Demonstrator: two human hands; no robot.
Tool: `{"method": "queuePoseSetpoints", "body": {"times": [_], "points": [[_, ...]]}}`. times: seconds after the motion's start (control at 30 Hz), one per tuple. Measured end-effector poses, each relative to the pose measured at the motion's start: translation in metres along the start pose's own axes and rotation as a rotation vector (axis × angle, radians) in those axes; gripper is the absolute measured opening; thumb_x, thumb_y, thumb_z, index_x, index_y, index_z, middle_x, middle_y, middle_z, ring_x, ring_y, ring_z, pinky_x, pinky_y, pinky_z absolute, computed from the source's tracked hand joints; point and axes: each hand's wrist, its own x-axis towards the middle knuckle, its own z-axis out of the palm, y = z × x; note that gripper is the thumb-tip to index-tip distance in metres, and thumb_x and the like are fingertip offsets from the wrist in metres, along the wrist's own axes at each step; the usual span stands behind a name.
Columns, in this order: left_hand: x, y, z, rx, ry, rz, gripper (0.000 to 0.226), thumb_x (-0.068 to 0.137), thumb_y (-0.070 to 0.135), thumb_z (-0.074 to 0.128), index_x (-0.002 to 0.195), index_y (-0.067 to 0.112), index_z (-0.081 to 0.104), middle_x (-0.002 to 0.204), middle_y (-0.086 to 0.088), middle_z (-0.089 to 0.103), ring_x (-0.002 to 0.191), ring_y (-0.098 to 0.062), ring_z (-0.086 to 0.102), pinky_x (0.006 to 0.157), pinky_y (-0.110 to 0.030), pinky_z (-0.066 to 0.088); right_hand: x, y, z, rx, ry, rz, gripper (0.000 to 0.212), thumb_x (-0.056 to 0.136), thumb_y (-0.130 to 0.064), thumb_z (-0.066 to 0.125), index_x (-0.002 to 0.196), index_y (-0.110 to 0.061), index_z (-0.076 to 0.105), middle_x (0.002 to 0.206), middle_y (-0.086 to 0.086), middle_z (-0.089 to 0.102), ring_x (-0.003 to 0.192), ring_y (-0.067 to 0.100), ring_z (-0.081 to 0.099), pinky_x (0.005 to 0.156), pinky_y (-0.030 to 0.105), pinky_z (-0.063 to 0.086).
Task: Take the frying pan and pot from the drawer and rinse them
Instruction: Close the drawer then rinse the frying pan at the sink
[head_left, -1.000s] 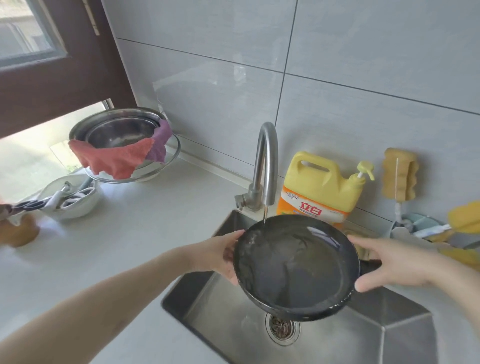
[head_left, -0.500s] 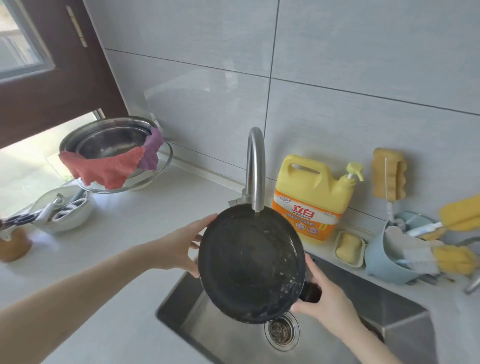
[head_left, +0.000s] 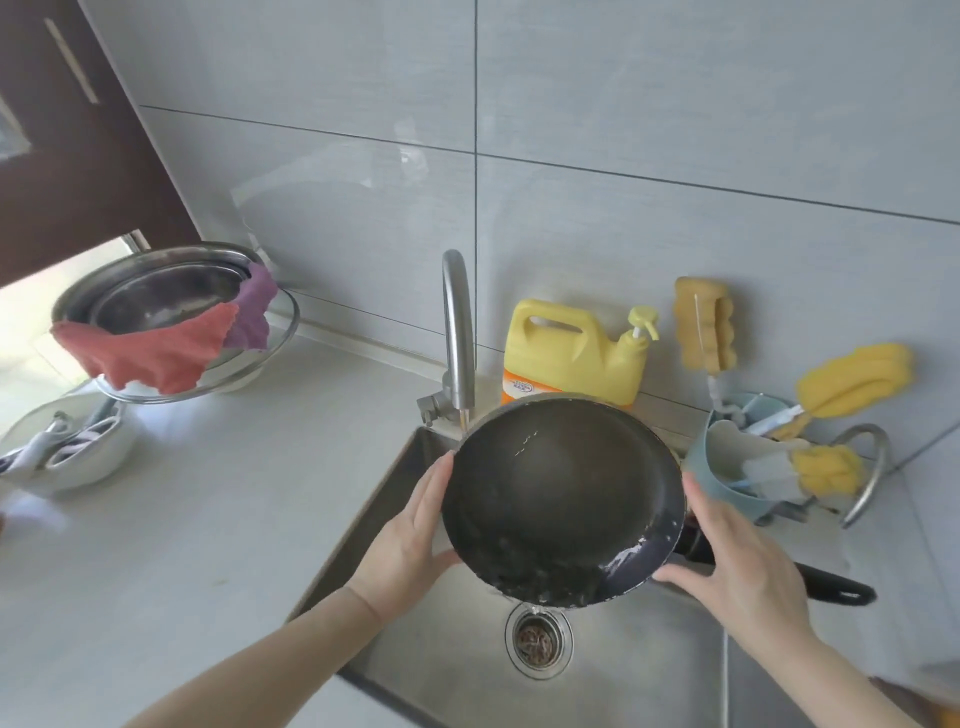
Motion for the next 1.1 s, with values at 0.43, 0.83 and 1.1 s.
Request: {"method": "queuePoseSetpoints", "body": {"times": [0.43, 0.83, 1.1], "points": [[0.054, 0.044, -0.021, 0.286, 0.405, 0.503, 0.117, 0.076, 0.001, 0.082, 0.155, 0.008, -0.004, 0.142, -0.033, 0.032, 0.148, -0.032, 0.025, 0.119, -0.033, 0.026, -0.011, -0.002, -0.078, -0.294, 0.517, -0.051, 0.06, 0.075, -0.055, 0.06, 0.099, -0.002, 0.045, 0.069, 0.017, 0.051, 0.053, 0.034, 0.051, 0.047, 0.04, 0.045], [0.045, 0.049, -0.015, 0.114, 0.099, 0.229, 0.105, 0.08, 0.026, 0.08, 0.153, 0.007, 0.006, 0.155, -0.023, 0.026, 0.15, -0.018, 0.019, 0.118, -0.026, 0.027, -0.014, 0.001, -0.088, -0.069, 0.003, 0.234, 0.101, 0.067, -0.08, 0.058, 0.144, -0.019, 0.037, 0.1, 0.013, 0.065, 0.076, 0.037, 0.066, 0.058, 0.041, 0.052], [0.025, 0.013, -0.014, -0.371, -0.506, -0.301, 0.125, 0.067, 0.019, 0.089, 0.153, 0.046, 0.002, 0.145, 0.031, 0.037, 0.129, -0.005, 0.049, 0.101, -0.026, 0.049, 0.003, -0.002, -0.038, 0.162, -0.543, 0.287, 0.127, 0.041, -0.062, 0.082, 0.134, -0.074, -0.003, 0.109, -0.035, 0.058, 0.099, -0.002, 0.059, 0.088, 0.026, 0.05]]}}
